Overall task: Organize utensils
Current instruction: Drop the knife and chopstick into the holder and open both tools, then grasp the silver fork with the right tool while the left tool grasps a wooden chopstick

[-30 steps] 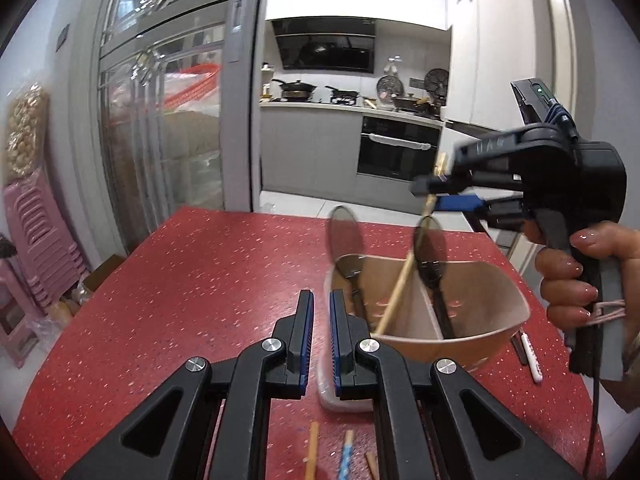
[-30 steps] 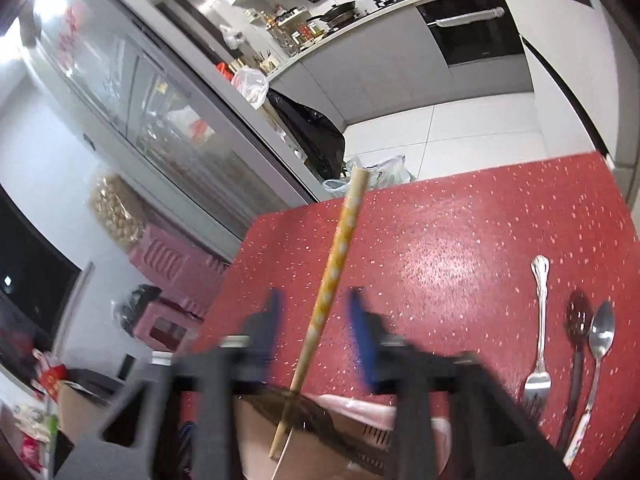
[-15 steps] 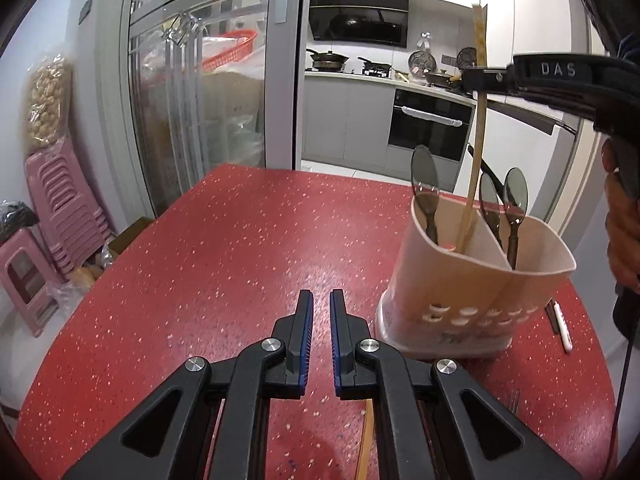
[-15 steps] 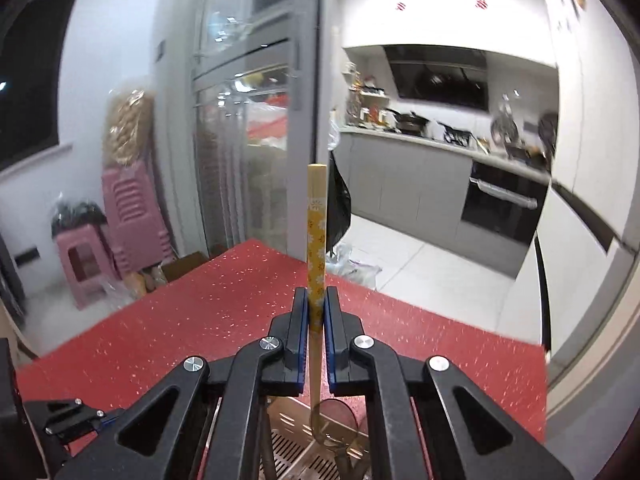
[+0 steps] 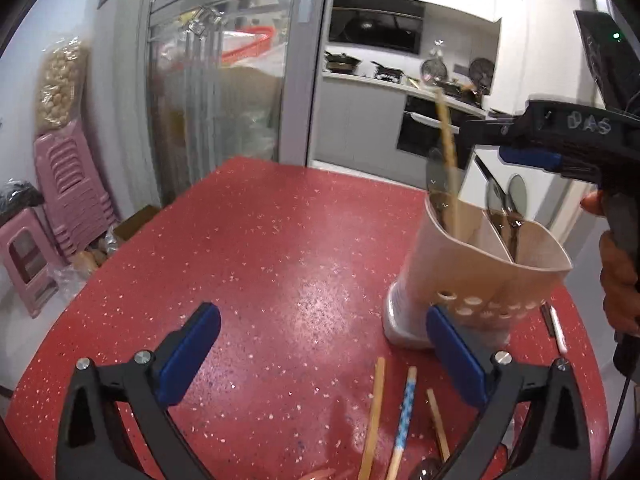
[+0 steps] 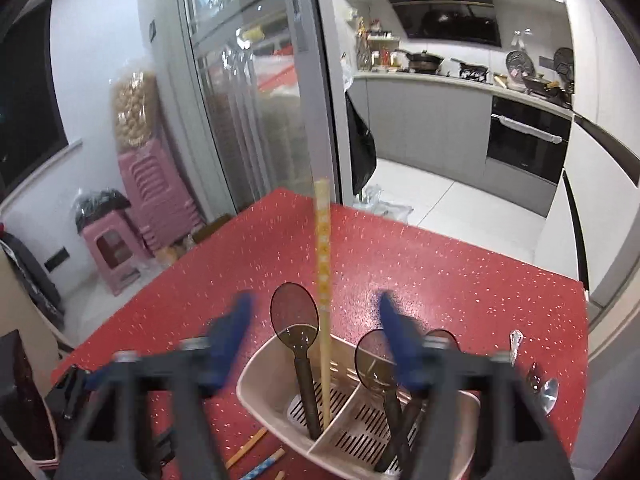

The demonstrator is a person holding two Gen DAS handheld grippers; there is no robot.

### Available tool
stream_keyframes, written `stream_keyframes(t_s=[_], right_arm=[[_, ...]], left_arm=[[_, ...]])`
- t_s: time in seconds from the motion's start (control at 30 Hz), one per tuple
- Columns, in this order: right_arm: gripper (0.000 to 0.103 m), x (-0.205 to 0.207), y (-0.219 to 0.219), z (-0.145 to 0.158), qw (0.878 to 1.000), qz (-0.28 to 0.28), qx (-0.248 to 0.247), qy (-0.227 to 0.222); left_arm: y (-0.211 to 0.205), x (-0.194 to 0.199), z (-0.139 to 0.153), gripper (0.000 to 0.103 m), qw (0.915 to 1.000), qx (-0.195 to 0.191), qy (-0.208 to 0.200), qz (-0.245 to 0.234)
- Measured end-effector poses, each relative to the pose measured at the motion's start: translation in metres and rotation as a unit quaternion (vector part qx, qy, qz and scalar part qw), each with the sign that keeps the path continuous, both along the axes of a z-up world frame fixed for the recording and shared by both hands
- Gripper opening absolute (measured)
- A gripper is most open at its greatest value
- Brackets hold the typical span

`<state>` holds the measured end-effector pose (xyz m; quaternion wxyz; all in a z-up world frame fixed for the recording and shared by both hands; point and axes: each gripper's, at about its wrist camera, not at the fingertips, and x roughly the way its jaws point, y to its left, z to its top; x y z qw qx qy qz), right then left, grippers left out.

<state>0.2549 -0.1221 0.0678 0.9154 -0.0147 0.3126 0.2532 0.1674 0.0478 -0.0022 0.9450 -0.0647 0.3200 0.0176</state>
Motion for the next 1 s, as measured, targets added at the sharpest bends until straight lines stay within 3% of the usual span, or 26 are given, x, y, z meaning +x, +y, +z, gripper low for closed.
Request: stream_keyframes(t_s=[0.17, 0.33, 0.47, 0.67, 0.73, 1.0], right_arm=[[0.074, -0.023, -0.025, 0.007, 0.999, -0.020, 0.031, 0.026], [0.074, -0.056, -0.050, -0.008, 0.995, -0.053, 0.034, 0.072], [0.074, -0.084, -0.072, -0.039, 0.987, -0.075, 0.048, 0.136], [0.074, -0.114, -0.091, -0.100, 0.965, -0.126, 0.026, 0.227], [0.069, -0.120, -0.096, -0.117, 0.957, -0.139, 0.020, 0.254], [0.054, -0.130, -0.091, -0.151, 0.942, -0.148, -0.003, 0.300]], left_arm=[[0.000, -0.007, -0.006, 0.103, 0.9996, 0.014, 0.020, -0.013], [0.002, -0.015, -0.022, 0.103, 0.9971, 0.026, 0.062, -0.036], [0.003, -0.023, -0.040, 0.103, 0.9927, 0.022, 0.101, -0.062], [0.000, -0.035, -0.065, 0.103, 0.9872, 0.035, 0.140, -0.067], [-0.003, -0.038, -0.070, 0.103, 0.9855, 0.047, 0.146, -0.072], [-0.003, -0.040, -0.083, 0.103, 0.9814, 0.060, 0.167, -0.075]])
